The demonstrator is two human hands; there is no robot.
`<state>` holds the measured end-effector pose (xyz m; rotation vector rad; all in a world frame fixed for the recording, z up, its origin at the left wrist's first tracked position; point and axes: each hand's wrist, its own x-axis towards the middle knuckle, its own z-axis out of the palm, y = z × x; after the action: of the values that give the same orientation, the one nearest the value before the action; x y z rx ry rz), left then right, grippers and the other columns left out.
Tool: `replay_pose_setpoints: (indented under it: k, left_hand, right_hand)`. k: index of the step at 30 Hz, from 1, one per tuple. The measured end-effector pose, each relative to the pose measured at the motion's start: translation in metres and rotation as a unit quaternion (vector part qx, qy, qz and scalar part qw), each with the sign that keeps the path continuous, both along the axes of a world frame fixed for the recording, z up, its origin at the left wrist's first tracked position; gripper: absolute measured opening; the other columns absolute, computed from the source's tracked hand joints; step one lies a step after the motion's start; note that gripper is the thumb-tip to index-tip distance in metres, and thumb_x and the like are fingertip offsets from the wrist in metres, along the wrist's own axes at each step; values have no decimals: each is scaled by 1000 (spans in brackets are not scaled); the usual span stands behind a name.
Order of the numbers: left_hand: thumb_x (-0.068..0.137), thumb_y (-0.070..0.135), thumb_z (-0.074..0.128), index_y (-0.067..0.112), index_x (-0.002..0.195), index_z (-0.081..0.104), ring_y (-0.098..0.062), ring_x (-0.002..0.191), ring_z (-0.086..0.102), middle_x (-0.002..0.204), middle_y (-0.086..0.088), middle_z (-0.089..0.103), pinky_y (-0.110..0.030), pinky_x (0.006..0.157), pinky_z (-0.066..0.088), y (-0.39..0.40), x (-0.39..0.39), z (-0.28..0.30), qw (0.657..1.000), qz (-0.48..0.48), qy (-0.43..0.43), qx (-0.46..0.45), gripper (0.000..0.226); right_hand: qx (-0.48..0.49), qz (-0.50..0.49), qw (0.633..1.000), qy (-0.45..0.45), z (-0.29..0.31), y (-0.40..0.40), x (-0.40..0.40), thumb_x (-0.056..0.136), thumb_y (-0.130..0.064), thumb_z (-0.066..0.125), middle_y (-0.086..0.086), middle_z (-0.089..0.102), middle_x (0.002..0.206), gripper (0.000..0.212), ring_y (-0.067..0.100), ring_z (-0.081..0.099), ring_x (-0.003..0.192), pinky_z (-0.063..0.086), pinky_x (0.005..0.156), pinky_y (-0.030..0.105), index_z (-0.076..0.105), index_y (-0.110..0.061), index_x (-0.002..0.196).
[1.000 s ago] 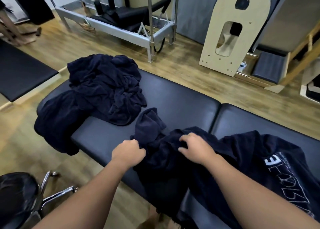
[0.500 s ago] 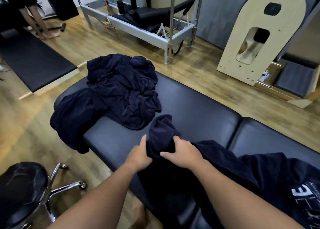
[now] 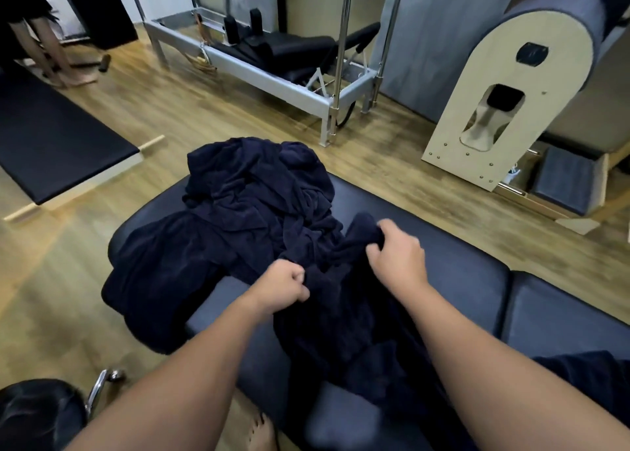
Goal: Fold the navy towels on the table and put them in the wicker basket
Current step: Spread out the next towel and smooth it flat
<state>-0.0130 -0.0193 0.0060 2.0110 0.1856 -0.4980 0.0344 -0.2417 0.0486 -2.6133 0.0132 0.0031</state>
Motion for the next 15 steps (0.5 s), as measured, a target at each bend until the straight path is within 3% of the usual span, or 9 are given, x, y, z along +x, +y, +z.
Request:
replay_pose_setpoints:
  k: [2,4,8,10,12,14,15]
  left_hand:
    - [58,-3,63,22,50,29,-14,55,27,57,0,27,-29,55,19,35,20,30,996,52,-70,-10,42]
    - [61,-5,61,18,54,29,-13,53,27,57,2,28,-31,53,20,74,36,57,978,109,-172,39,40]
    - [68,-5,56,13,62,32,-18,62,36,74,4,36,-32,58,31,150,55,78,889,225,-329,223,31]
    - [69,-2,56,13,75,46,-28,86,47,101,-1,45,-39,76,41,182,65,74,862,234,-299,335,19]
    - [68,4,59,16,89,52,-33,118,37,131,-10,39,-50,96,35,206,71,65,848,178,-195,460,25]
    - [71,10,60,16,94,54,-35,127,30,139,-14,36,-56,102,30,217,69,49,838,96,-132,521,25]
    - [73,13,60,16,98,56,-35,127,31,139,-13,39,-57,101,30,219,66,40,837,58,-129,529,25]
  right_hand:
    - [30,-27,998,-44,24,21,28,90,-19,56,12,66,97,23,39,59,95,43,75,38,57,-16,112]
    - [73,-65,993,-66,40,44,54,89,-18,55,10,63,90,11,36,57,88,41,71,37,51,-14,99]
    - [144,-103,974,-139,59,99,104,89,-12,53,9,65,106,22,34,58,99,42,78,35,55,-15,111]
    - [140,-111,975,-135,59,131,125,94,-12,55,15,55,131,40,37,55,115,42,91,37,49,-14,133]
    - [87,-86,991,-50,51,159,136,96,-22,62,21,29,156,61,41,48,130,40,103,41,34,-15,151]
    - [32,-31,998,34,31,176,136,96,-27,64,18,12,164,66,40,46,134,40,105,40,33,-18,153]
    - [10,4,998,57,20,182,132,95,-27,64,16,14,164,62,39,46,134,41,104,39,37,-19,151]
